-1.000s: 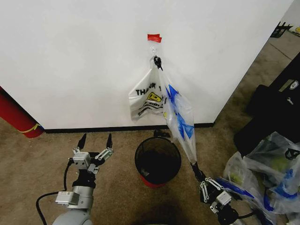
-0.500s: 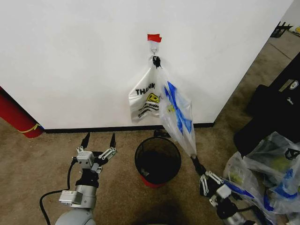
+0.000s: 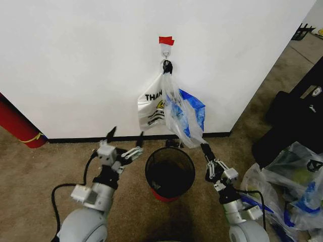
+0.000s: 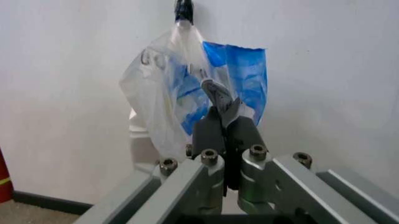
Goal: Pick up the garbage bag from the wall and place it over the trash bin.
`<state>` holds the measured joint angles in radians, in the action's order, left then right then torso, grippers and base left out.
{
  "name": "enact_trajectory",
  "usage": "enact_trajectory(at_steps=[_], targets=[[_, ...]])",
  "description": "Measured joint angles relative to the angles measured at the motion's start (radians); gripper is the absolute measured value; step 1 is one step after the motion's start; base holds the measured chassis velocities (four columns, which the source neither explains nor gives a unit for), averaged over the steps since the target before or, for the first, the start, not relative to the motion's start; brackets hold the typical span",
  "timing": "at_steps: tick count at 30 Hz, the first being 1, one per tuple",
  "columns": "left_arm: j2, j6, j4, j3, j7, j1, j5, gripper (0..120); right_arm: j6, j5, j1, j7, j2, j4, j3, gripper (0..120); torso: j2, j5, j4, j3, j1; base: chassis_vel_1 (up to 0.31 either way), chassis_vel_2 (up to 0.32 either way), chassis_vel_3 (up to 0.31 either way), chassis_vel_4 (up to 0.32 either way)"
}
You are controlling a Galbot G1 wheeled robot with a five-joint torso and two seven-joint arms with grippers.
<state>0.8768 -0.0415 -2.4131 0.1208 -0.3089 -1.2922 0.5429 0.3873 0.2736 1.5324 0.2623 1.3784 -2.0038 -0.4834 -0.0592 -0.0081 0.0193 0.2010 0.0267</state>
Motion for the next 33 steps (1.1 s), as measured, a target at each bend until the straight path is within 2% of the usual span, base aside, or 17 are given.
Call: enact_trajectory(at_steps=[3, 4, 6, 9, 11, 12, 13, 15, 18, 19, 23, 29, 33], targets=[[-0.064, -0.083, -0.038, -0.083, -0.019, 0.121, 0.118, 100, -0.003, -0.014, 0.002, -0.005, 0.003, -0.001, -0.004, 0, 0.000, -0.0001, 0.0000, 0.000, 0.000, 0.000, 0.000, 0.000, 0.000], [-0.064, -0.083, -0.038, -0.083, -0.019, 0.121, 0.118, 100, -0.003, -0.014, 0.002, -0.005, 0.003, -0.001, -0.004, 0, 0.000, -0.0001, 0.0000, 0.000, 0.000, 0.000, 0.000, 0.000, 0.000], [-0.112, -0.148, -0.059, -0.130, -0.039, 0.238, 0.240, 100, -0.001, -0.036, 0.007, -0.005, 0.007, -0.002, -0.009, 0, 0.000, 0.0001, 0.0001, 0.000, 0.000, 0.000, 0.000, 0.000, 0.000], [-0.149, -0.215, -0.063, -0.198, -0.065, 0.410, 0.371, 100, 0.003, -0.059, 0.009, -0.005, 0.015, -0.006, -0.012, 0, 0.000, 0.0001, -0.0002, 0.000, 0.000, 0.000, 0.000, 0.000, 0.000], [-0.147, -0.256, -0.041, -0.236, -0.087, 0.540, 0.467, 100, 0.005, -0.067, 0.009, -0.005, 0.021, -0.007, -0.012, 0, 0.000, 0.0001, -0.0002, 0.000, 0.000, 0.000, 0.000, 0.000, 0.000], [-0.147, -0.256, -0.041, -0.236, -0.087, 0.540, 0.467, 100, 0.005, -0.067, 0.009, -0.005, 0.021, -0.007, -0.012, 0, 0.000, 0.0001, -0.0002, 0.000, 0.000, 0.000, 0.000, 0.000, 0.000], [-0.139, -0.272, -0.027, -0.254, -0.097, 0.592, 0.507, 100, 0.005, -0.069, 0.009, -0.005, 0.023, -0.007, -0.012, 0, 0.000, 0.0003, -0.0002, 0.000, 0.000, 0.000, 0.000, 0.000, 0.000], [-0.115, -0.305, 0.025, -0.323, -0.122, 0.714, 0.581, 100, 0.006, -0.071, 0.009, -0.004, 0.025, -0.007, -0.014, 0, 0.000, 0.0003, -0.0001, 0.000, 0.000, 0.000, 0.000, 0.000, 0.000], [-0.075, -0.350, 0.121, -0.458, -0.145, 0.862, 0.608, 98, 0.006, -0.076, 0.014, -0.003, 0.026, -0.011, -0.022, 0, 0.000, 0.0002, 0.0001, 0.000, 0.000, 0.000, 0.000, 0.000, 0.000], [-0.075, -0.350, 0.121, -0.458, -0.145, 0.862, 0.608, 98, 0.006, -0.076, 0.014, -0.003, 0.026, -0.011, -0.022, 0, 0.000, 0.0002, 0.0001, 0.000, 0.000, 0.000, 0.000, 0.000, 0.000], [-0.035, -0.414, 0.204, -0.574, -0.167, 0.979, 0.586, 96, 0.005, -0.075, 0.019, -0.008, 0.028, -0.020, -0.034, 0, 0.000, 0.0003, -0.0001, 0.000, 0.000, 0.000, 0.000, 0.000, 0.000], [0.009, -0.470, 0.280, -0.650, -0.195, 1.079, 0.545, 94, 0.005, -0.073, 0.029, -0.008, 0.029, -0.026, -0.041, 0, 0.000, 0.0000, -0.0001, 0.000, 0.000, 0.000, 0.000, 0.000, 0.000], [0.041, -0.521, 0.308, -0.702, -0.242, 1.171, 0.613, 93, 0.008, -0.074, 0.031, -0.008, 0.032, -0.026, -0.045, 0, 0.000, 0.0002, -0.0002, 0.000, 0.000, 0.000, 0.000, 0.000, 0.000]])
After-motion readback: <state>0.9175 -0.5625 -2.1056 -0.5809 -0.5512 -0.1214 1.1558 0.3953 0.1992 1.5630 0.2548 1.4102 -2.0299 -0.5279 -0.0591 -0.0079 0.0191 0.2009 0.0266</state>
